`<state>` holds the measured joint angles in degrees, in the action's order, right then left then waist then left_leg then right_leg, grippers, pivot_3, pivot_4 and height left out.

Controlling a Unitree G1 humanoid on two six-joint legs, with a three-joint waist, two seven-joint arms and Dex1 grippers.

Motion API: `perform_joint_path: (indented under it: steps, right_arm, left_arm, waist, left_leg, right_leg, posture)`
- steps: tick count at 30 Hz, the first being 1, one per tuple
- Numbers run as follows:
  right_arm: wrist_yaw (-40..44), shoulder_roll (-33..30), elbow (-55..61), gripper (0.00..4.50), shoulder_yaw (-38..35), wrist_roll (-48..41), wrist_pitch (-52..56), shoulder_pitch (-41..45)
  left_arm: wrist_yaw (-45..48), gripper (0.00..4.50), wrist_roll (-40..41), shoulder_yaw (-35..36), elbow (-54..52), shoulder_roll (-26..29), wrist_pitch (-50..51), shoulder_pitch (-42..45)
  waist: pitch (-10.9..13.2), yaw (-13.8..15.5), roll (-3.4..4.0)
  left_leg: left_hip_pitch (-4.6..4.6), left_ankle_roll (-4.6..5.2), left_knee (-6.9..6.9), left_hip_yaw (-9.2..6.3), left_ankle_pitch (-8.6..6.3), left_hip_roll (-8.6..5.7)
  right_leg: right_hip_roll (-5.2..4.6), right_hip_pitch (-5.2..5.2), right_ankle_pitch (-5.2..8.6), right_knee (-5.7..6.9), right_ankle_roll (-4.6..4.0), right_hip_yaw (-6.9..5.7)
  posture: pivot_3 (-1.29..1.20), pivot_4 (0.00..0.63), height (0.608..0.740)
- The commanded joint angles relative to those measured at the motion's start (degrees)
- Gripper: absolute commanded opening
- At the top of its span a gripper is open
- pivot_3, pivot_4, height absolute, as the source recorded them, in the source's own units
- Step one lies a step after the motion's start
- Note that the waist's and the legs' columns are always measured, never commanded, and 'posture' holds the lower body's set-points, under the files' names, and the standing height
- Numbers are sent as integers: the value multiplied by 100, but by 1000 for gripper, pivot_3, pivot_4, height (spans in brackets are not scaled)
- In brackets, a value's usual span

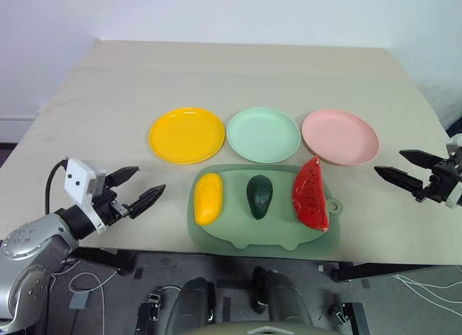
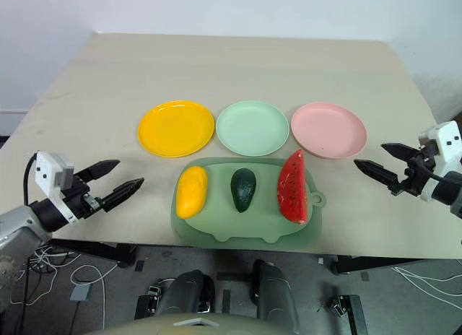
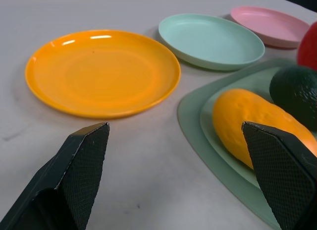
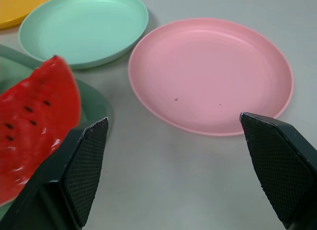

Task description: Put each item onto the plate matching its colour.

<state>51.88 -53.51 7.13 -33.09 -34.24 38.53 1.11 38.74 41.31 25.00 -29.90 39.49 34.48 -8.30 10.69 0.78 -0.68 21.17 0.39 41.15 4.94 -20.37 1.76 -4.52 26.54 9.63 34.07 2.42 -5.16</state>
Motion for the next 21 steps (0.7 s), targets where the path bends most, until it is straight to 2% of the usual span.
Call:
perform_joint_path:
  steps: [1,8,12,15,18,21]
  right_arm:
    - [-204,106,793,4500,-477,-342,253,-227]
    - [-1067,-29,2279,4500,-881,-1349,1570,-218]
    - [-2537,54,2744,4500,-878,-2707,3030,442]
    - [-3676,151,3003,4500,-491,-2990,3785,881]
    - [-4435,242,2992,4500,-331,-3906,4022,1213]
    - [-5126,75,3007,4500,28,-4625,4049,1327]
  left_arm:
    - [114,4483,13,5,32,73,-85,85]
    - [107,4483,-19,-341,235,-6,-19,333]
    - [143,4483,-66,-453,379,4,-36,406]
    - [231,4483,-138,-579,444,58,-23,435]
    - [253,4483,-153,-595,450,65,-27,440]
    - [256,4483,-140,-552,430,57,-12,423]
  waist:
    - [0,-1,0]
    - [0,-1,0]
    - [1,-8,-2]
    - [1,-4,-2]
    - [1,3,-3]
    - [1,-3,-3]
  left_leg:
    - [1,0,-1,0,0,0]
    - [0,-1,0,-1,0,3]
    - [2,-1,0,0,0,4]
    - [3,-1,-1,-2,0,4]
    - [10,-1,0,-2,0,2]
    - [11,0,-1,-3,0,1]
  right_leg:
    - [0,1,0,0,0,0]
    - [0,1,0,1,-1,0]
    - [-1,3,0,1,-2,1]
    - [-1,4,0,0,-3,1]
    - [-3,7,0,-2,-3,0]
    - [-3,9,0,-2,-3,0]
  posture:
    - [0,150,740]
    - [0,150,740]
    - [0,150,740]
    - [0,150,740]
    - [0,150,740]
    - [0,150,740]
